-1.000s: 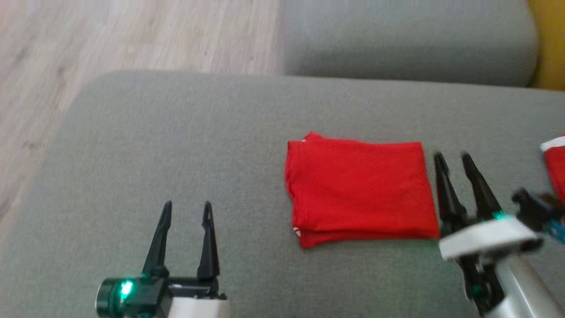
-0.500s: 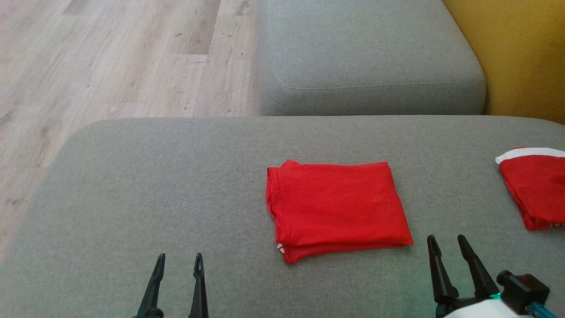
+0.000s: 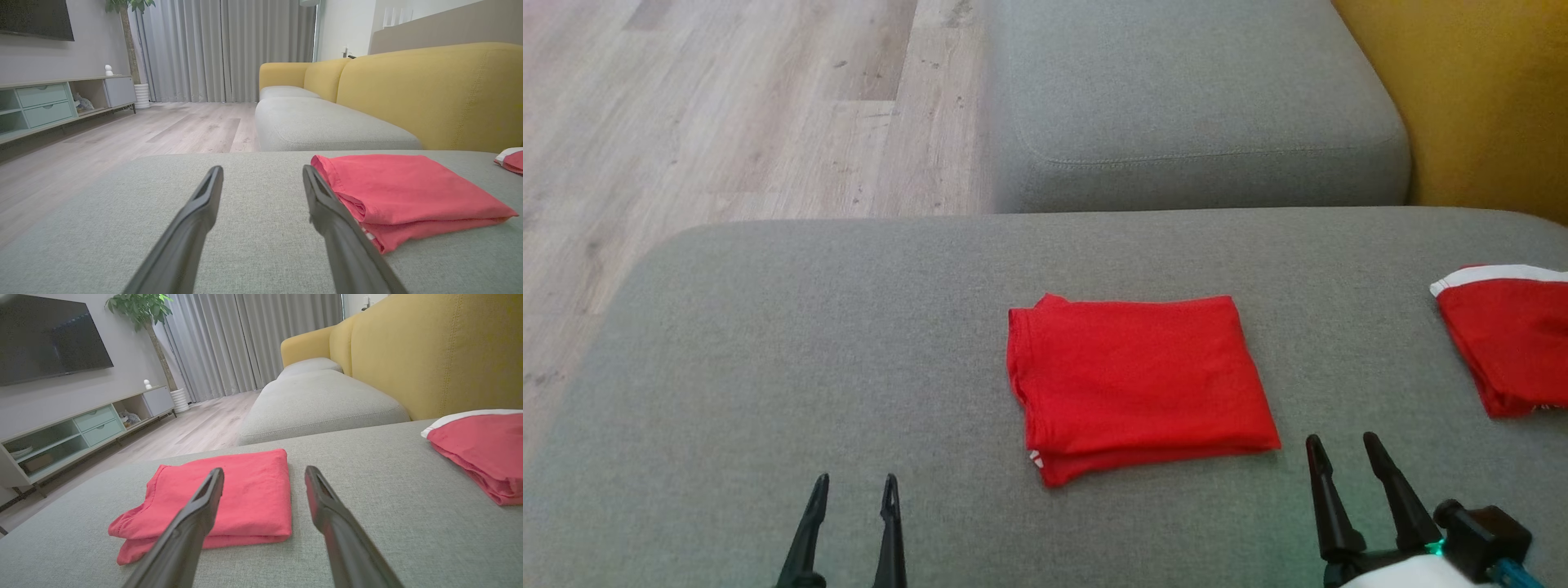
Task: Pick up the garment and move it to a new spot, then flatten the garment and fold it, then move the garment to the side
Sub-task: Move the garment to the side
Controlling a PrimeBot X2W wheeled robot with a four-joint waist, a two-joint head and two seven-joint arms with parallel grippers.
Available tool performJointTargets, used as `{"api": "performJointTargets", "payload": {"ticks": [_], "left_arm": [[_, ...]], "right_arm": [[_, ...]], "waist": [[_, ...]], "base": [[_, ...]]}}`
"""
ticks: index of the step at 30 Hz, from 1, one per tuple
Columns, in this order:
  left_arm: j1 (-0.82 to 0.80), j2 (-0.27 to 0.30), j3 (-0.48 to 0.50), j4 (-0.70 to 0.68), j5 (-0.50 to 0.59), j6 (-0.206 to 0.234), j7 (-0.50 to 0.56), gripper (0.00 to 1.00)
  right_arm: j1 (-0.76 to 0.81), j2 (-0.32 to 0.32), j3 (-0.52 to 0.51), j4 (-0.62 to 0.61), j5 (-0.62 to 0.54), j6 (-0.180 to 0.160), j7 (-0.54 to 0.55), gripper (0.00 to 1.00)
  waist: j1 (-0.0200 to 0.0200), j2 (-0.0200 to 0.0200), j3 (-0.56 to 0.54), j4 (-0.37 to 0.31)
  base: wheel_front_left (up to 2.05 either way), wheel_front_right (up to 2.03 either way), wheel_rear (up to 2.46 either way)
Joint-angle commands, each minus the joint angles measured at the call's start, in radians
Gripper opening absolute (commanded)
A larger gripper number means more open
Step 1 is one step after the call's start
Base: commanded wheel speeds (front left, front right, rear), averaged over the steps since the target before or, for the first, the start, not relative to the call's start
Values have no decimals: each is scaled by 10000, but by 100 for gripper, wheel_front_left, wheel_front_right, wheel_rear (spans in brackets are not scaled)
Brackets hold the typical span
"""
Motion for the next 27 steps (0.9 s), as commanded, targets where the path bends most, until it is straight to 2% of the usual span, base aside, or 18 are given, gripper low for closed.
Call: {"api": "performJointTargets", "payload": {"ticks": [1, 15, 20, 27], "left_arm": [[-485, -58, 326, -280, 66, 12, -51, 100], [-436, -58, 353, -289, 71, 70, -51, 100], [-503, -58, 316, -668, -216, -60, -51, 100], [-591, -58, 287, -989, -356, -17, -51, 100]], "right_arm": [[-398, -68, 198, -339, -69, 69, -110, 100], [-394, -23, 410, -295, -36, 69, -110, 100], [-418, -33, 408, -255, -47, 69, -110, 100], [-644, -44, 387, -209, -161, 69, -110, 100]], "waist": [[0, 0, -3, -6], [0, 0, -83, -183], [0, 0, -7, -278], [0, 0, 308, -447]], "base": [[0, 0, 0], [0, 0, 0], [0, 0, 0], [0, 0, 0]]}}
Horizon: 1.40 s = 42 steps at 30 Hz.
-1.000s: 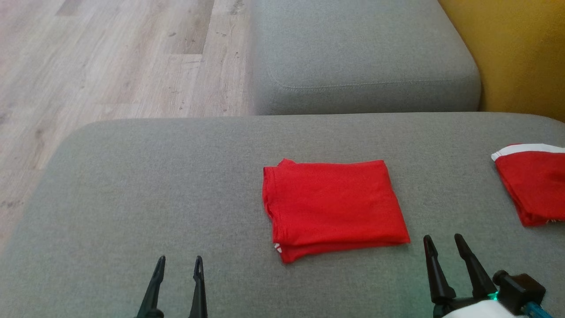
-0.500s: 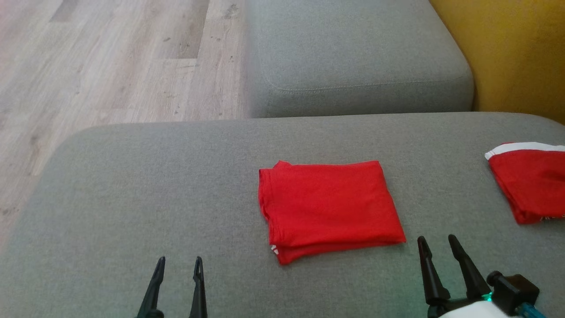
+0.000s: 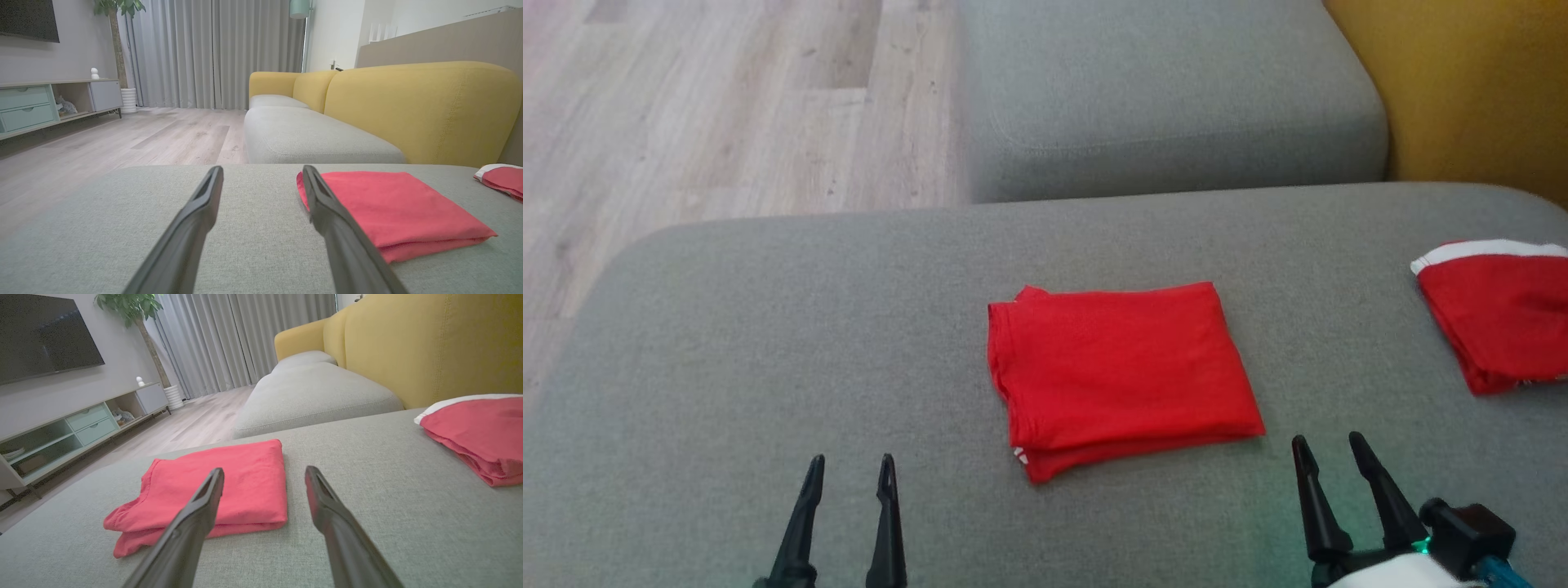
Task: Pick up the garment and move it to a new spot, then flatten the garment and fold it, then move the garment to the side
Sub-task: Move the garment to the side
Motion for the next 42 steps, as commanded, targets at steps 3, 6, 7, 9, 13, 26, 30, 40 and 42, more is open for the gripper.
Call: {"api": "performJointTargets", "payload": {"ticks": [3, 6, 7, 9, 13, 26, 30, 40, 42], "left_arm": [[-623, -58, 273, -505, -210, 36, -51, 100], [-726, -58, 230, -640, -310, -38, -51, 100], [-771, -58, 214, -648, -274, -50, -51, 100], [-869, -58, 178, -656, -101, 4, -51, 100], [-1031, -59, 78, -693, 206, 64, -51, 100], [-2100, -59, -891, -320, 634, -50, -51, 100], [-2230, -59, -951, -312, 600, 73, -51, 100], [-2480, -59, -805, -487, 565, 251, -51, 100], [-2610, -59, -783, -534, 556, 250, -51, 100]], "right_arm": [[-792, -117, 166, -20, -148, 69, -110, 100], [-1181, -71, 237, 501, -58, 69, -110, 100], [-1377, -46, 230, 711, 15, 69, -110, 100], [-1843, -27, 317, 1263, 161, 69, -110, 100], [-2802, 19, 373, 2324, 556, 69, -22, 100], [-6433, -445, 1250, 6540, 1783, 69, 2357, 97], [-6782, -475, 1643, 6957, 2104, 69, 2527, 0], [-7599, -1620, 2162, 6531, 2423, 69, 1832, 0], [-7859, -1983, 2157, 6340, 2386, 69, 1763, 0]], "waist": [[-1, 0, 288, -105], [-1, 0, 584, -135], [-1, 0, 670, -142], [-1, 0, 865, -169], [-1, 0, 1138, -215], [-1, 0, 2177, 706], [-1, 0, 2372, 837], [-1, 0, 3145, 1], [-1, 0, 3369, -245]], "base": [[0, 0, 0], [0, 0, 0], [0, 0, 0], [0, 0, 0], [0, 0, 0], [0, 0, 0], [0, 0, 0], [0, 0, 0], [0, 0, 0]]}}
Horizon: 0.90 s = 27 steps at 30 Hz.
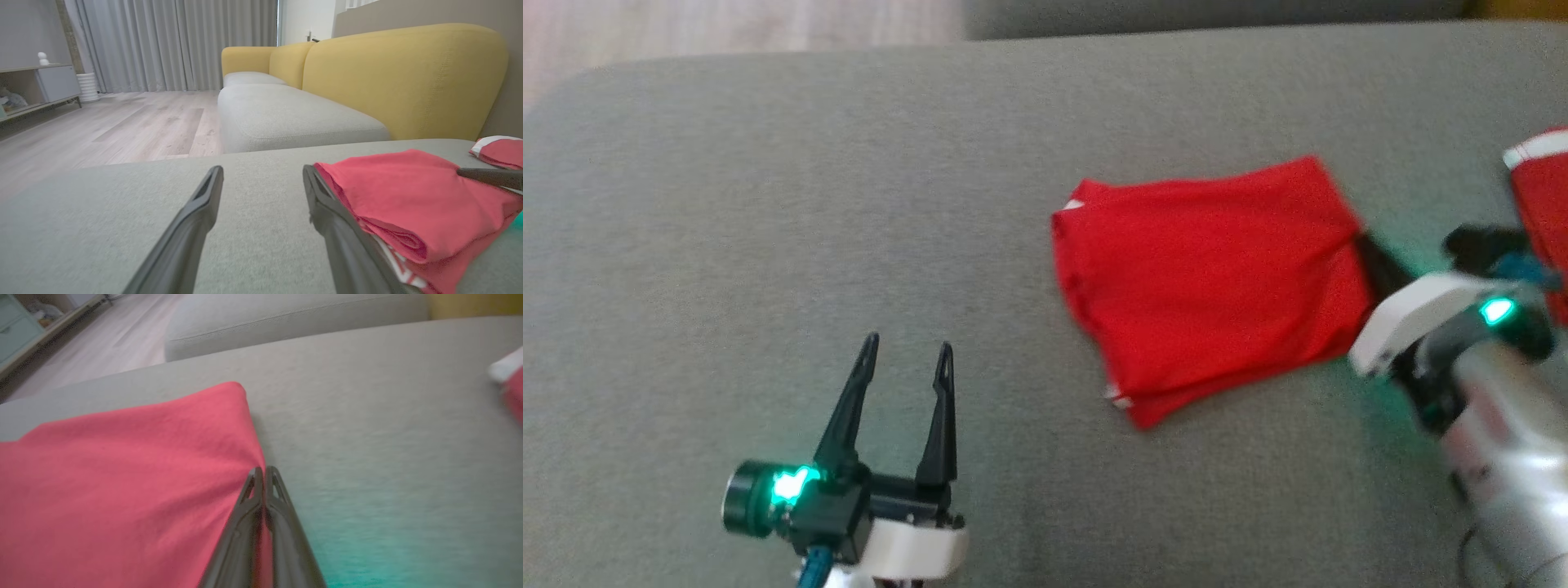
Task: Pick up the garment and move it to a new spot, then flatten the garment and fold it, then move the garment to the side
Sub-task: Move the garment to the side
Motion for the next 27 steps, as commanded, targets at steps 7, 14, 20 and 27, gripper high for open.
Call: {"api": "performJointTargets", "payload": {"ticks": [7, 14, 20, 27], "left_arm": [[-945, -49, 300, -419, -28, 50, -51, 100], [-1345, -49, 318, -520, -123, 127, -51, 100], [-1557, -49, 251, -478, -100, 108, -51, 100], [-1560, -49, 286, -346, -209, 78, -51, 100]], "right_arm": [[-1190, -1903, -200, -1025, -431, 65, -133, 0], [-1498, -3145, -1200, -1726, -1065, 65, 129, 0], [-1426, -4061, -2839, -2481, -1912, 65, 729, 0], [-707, -3828, -4817, -3551, -3228, 65, 1391, 100]], "waist": [[-1, 0, 1084, -1149], [-1, 0, 1600, -1551], [-1, 0, 1862, -1723], [-1, 0, 1648, -1629]], "base": [[0, 0, 0], [0, 0, 0], [0, 0, 0], [0, 0, 0]]}}
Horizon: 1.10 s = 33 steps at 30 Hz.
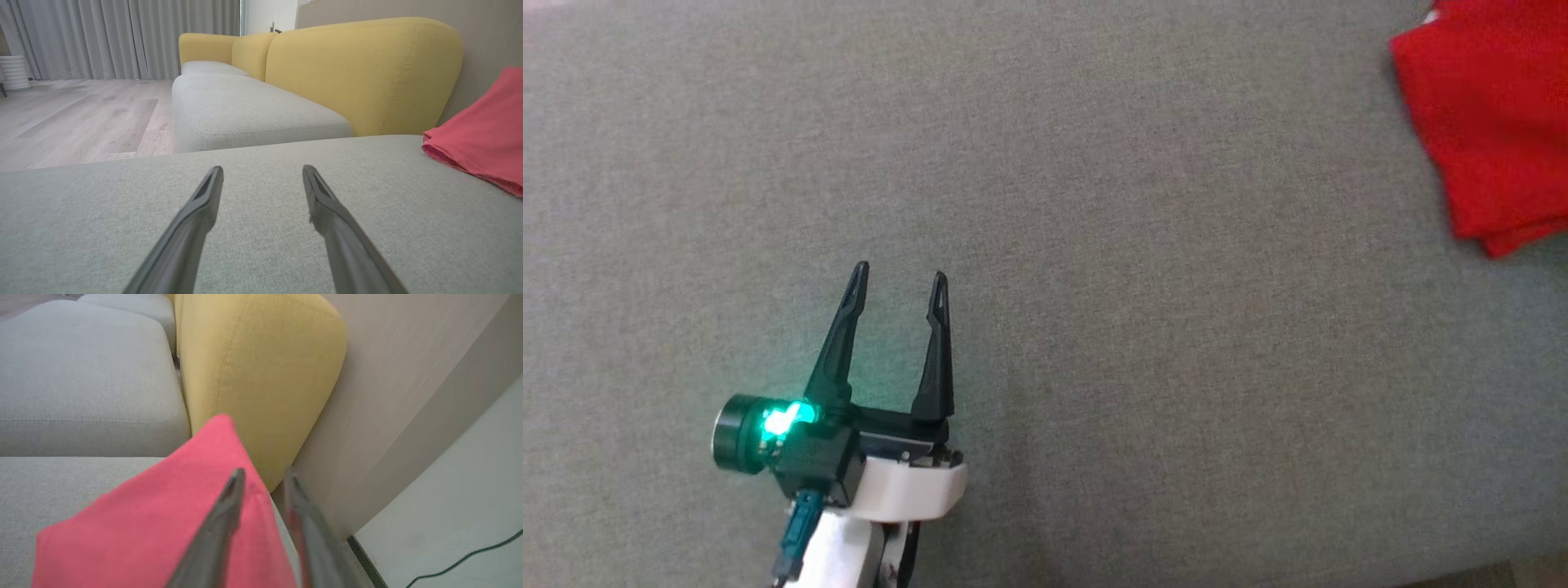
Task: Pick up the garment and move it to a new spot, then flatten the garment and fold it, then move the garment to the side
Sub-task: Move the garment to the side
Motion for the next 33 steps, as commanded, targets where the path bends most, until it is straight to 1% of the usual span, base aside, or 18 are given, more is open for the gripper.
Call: {"api": "performJointTargets", "payload": {"ticks": [1, 5, 9, 12, 16, 19, 21, 24, 27, 30, 33], "left_arm": [[-150, -43, 264, -249, -105, -18, -49, 100], [-14, -43, 290, -80, -189, -73, -49, 100], [95, -43, 347, 13, -188, -8, -49, 100], [220, -43, 342, 120, -255, 48, -49, 100], [480, -43, 281, 286, -345, 67, -49, 100], [771, -43, 298, 441, -516, 26, -49, 100], [1002, -43, 353, 537, -640, -3, -49, 100], [1396, -43, 487, 671, -713, -24, -49, 100], [1714, -43, 659, 590, -724, -17, -49, 100], [1923, -43, 799, 471, -763, 27, -49, 100], [2240, -43, 982, 310, -697, 52, -49, 100]], "right_arm": [[465, -14, -97, -451, -173, 65, 149, 100], [1285, 965, -587, -1185, -706, 65, 515, 100], [2266, 2243, -682, -1843, -920, 65, 633, 100], [3001, 3094, -408, -2136, -798, 65, 432, 100], [3922, 3941, 389, -1947, -308, 65, -215, 100], [4509, 4335, 1317, -1605, 112, 65, -919, 100], [4835, 4497, 2146, -1408, 422, 65, -1558, 100], [5241, 4665, 3090, -1068, 853, 65, -2561, 100], [5552, 4722, 3581, -875, 896, 65, -3237, 100], [5750, 4773, 3749, -955, 781, 65, -3379, 100], [6219, 5016, 3434, -2044, 474, 65, -3398, 100]], "waist": [[1, 0, -143, 64], [1, 0, -529, 249], [1, 0, -996, 515], [1, 0, -1438, 769], [1, 0, -2131, 1133], [1, 0, -2676, 1368], [1, 0, -3065, 1502], [1, 0, -3600, 1625], [1, 0, -3918, 1688], [1, 0, -4106, 1691], [1, 0, -4329, 1652]], "base": [[0, 0, 0], [0, 0, 0], [0, 0, 0], [0, 0, 0], [0, 0, 0], [0, 0, 0], [0, 0, 0], [0, 0, 0], [0, 0, 0], [0, 0, 0], [0, 0, 0]]}}
